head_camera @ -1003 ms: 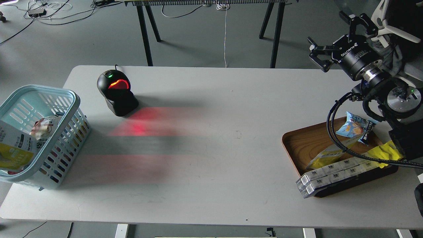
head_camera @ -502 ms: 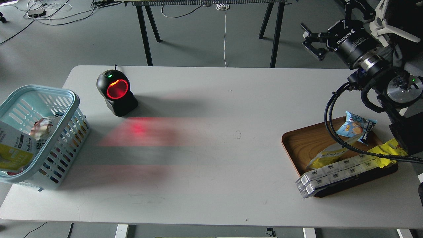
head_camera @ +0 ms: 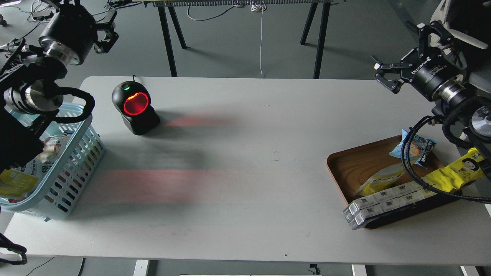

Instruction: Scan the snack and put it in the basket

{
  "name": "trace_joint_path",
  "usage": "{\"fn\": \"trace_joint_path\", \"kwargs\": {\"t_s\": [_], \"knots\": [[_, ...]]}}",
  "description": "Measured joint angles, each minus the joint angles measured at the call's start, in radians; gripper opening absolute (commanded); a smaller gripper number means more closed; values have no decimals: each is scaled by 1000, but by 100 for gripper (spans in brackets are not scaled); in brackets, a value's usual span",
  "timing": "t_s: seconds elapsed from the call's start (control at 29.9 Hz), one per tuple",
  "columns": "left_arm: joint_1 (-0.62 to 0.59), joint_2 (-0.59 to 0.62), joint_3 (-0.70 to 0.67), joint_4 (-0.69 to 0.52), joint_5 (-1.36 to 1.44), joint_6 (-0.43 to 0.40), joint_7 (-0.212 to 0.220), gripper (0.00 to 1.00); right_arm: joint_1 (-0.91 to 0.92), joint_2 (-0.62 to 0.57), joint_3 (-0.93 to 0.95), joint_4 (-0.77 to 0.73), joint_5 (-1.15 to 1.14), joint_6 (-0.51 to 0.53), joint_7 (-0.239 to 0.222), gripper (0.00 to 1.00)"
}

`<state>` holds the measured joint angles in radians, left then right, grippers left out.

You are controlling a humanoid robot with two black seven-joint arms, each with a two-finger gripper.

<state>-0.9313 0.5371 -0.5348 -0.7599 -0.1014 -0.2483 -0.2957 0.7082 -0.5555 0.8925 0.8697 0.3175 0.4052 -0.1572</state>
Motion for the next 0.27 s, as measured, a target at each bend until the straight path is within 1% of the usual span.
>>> {"fn": "trace_joint_path", "kwargs": {"t_s": [0.27], "knots": [[8, -54, -33, 24, -25, -8, 2, 100, -17, -1, 13, 1, 0, -1, 8, 99]]}}
